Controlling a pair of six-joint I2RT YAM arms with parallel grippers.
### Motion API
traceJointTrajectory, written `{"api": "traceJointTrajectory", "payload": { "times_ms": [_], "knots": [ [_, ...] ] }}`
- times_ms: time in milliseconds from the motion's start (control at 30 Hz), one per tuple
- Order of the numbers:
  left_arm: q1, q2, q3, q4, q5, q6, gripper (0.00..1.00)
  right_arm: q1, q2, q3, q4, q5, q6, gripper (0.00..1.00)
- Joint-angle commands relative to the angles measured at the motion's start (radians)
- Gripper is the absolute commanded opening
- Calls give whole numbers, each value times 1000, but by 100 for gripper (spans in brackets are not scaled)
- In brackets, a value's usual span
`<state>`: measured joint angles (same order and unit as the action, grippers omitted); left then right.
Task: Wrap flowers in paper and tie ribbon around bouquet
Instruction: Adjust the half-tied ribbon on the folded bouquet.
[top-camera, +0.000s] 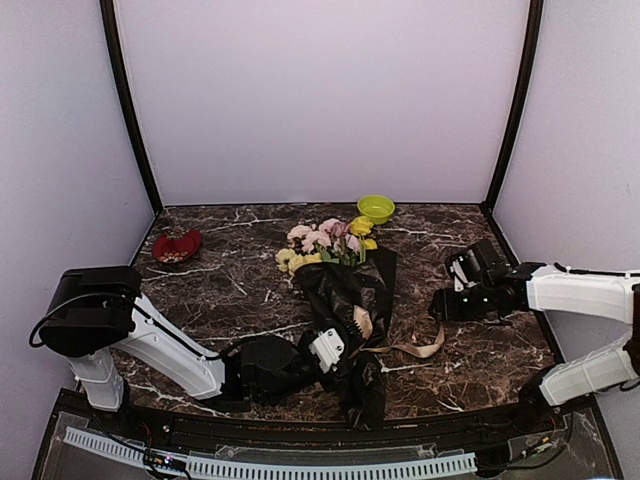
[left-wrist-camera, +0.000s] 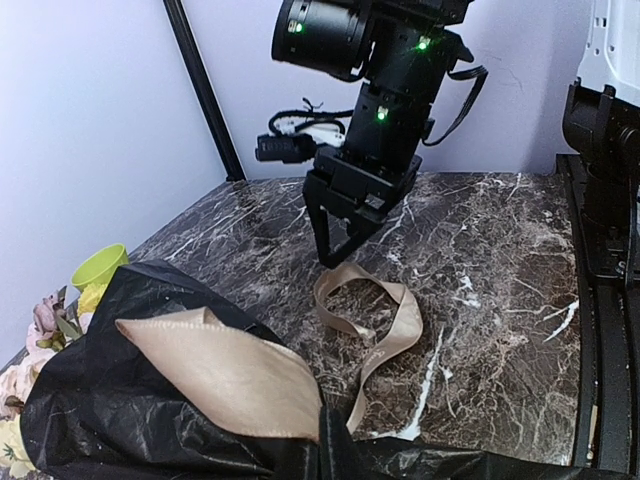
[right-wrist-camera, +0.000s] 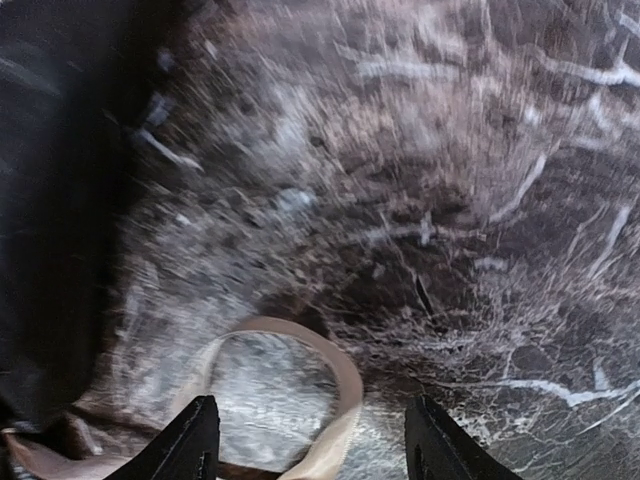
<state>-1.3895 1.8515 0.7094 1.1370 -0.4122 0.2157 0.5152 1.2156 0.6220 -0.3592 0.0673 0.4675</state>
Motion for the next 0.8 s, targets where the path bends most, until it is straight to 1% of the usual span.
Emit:
{"api": "traceJointTrajectory", "payload": {
  "times_ms": [0, 67, 133, 167, 267, 300, 333, 467, 567, 667, 767],
  "knots": [
    [-1, -5, -14, 27, -5, -6, 0, -19, 111, 0, 36, -15, -32, 63],
    [-2, -10, -13, 16, 3, -4, 0, -21, 151, 2, 45, -25, -39, 60],
    [-1, -14, -14, 13, 13, 1, 0, -21, 181, -1, 58, -49, -47, 55],
    [-2, -16, -14, 14, 17, 4, 0, -21, 193, -5, 66, -71, -50, 48],
    [-5, -20, -16, 18, 17, 26, 0, -21, 210, -11, 79, -108, -61, 13],
    [-6, -21, -17, 17, 14, 32, 0, -21, 206, -9, 76, -112, -66, 4],
    [-7, -21, -19, 18, 10, 36, 0, -21, 194, -3, 70, -117, -71, 0],
    [-11, -24, -31, 33, 15, 41, 0, -18, 107, 70, 23, -181, -97, 0],
    [-22, -22, -41, 56, 24, 57, 0, 24, 39, 165, -14, -235, -85, 0],
    [-32, -15, -39, 64, 30, 82, 0, 138, 7, 266, 11, -245, -42, 0],
    [-39, -9, -44, 82, 28, 88, 0, 308, 47, 358, 79, -237, 3, 0]
  ]
}}
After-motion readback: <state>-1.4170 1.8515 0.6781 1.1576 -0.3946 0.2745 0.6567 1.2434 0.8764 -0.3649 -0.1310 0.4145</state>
